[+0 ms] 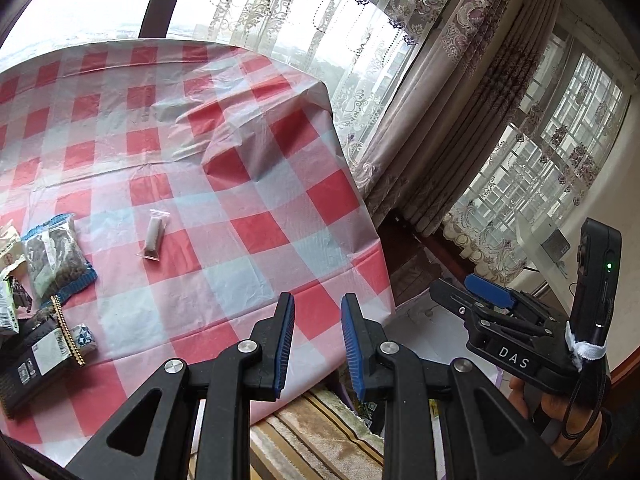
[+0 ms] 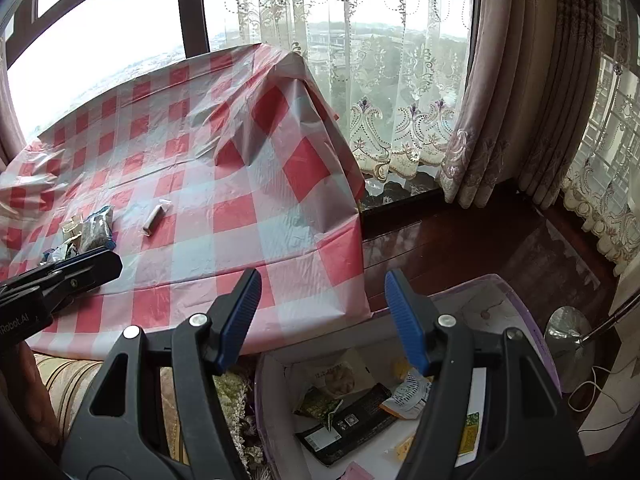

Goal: Organize snacks
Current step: 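Move both tools back over the snack pile on the table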

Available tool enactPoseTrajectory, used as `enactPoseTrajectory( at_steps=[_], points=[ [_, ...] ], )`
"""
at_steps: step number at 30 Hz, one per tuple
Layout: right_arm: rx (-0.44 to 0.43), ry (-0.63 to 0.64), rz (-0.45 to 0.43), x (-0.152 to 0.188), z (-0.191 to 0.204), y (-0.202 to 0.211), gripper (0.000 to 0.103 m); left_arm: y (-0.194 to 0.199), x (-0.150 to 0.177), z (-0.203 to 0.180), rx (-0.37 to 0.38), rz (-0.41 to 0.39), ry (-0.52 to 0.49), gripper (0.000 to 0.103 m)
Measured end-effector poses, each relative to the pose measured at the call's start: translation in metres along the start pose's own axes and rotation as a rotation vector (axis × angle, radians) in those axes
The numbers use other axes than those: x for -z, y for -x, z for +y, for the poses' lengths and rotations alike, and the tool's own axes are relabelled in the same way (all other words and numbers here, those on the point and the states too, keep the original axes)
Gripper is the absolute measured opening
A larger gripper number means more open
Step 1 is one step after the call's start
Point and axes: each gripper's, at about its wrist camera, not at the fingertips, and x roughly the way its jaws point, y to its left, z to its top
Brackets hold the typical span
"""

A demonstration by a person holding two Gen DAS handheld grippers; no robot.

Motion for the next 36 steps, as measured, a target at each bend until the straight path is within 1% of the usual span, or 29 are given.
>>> enactPoseTrajectory(
  at_steps=[4,8,11,12,14,16,20,25,29,32,34,36],
  points=[
    [-0.019,0.020,-0.003,-0.005,0.021,-0.004,0.068,0.011,-0.003,0.024,-0.063,-0.040,0.029,0.026],
    [-0.040,0.045,0.015,-0.009,0.043,-0.011,0.068,0.019,-0.005,0.055,-0.095,-0.058,0.090,0.026],
    [-0.077,0.053,0.026,-0.011,0.058,-0.018,0.068,0.026,-0.003,0.078,-0.140,-0.072,0.132,0.027],
    [-0.086,0.057,0.030,-0.013,0.063,-0.020,0.068,0.028,-0.001,0.087,-0.142,-0.073,0.149,0.028],
    [-0.097,0.068,0.036,-0.014,0.074,-0.025,0.068,0.034,0.001,0.103,-0.160,-0.073,0.176,0.039],
    [-0.111,0.076,0.041,-0.016,0.084,-0.030,0.068,0.040,0.003,0.120,-0.178,-0.077,0.194,0.046],
    [-0.133,0.086,0.049,-0.021,0.103,-0.040,0.068,0.055,0.005,0.146,-0.212,-0.085,0.220,0.047],
    [-0.151,0.063,0.044,-0.031,0.121,-0.050,0.068,0.073,0.010,0.170,-0.249,-0.091,0.215,0.048],
    [-0.164,0.065,0.046,-0.036,0.138,-0.061,0.069,0.084,0.014,0.183,-0.278,-0.075,0.171,0.056],
    [-0.170,0.074,0.051,-0.039,0.151,-0.069,0.069,0.087,0.015,0.191,-0.318,-0.047,0.124,0.068],
    [-0.176,0.079,0.062,-0.041,0.159,-0.077,0.069,0.087,0.014,0.195,-0.348,-0.025,0.080,0.070],
    [-0.178,0.088,0.073,-0.042,0.167,-0.084,0.069,0.082,0.015,0.199,-0.365,0.014,0.032,0.073]
  ],
)
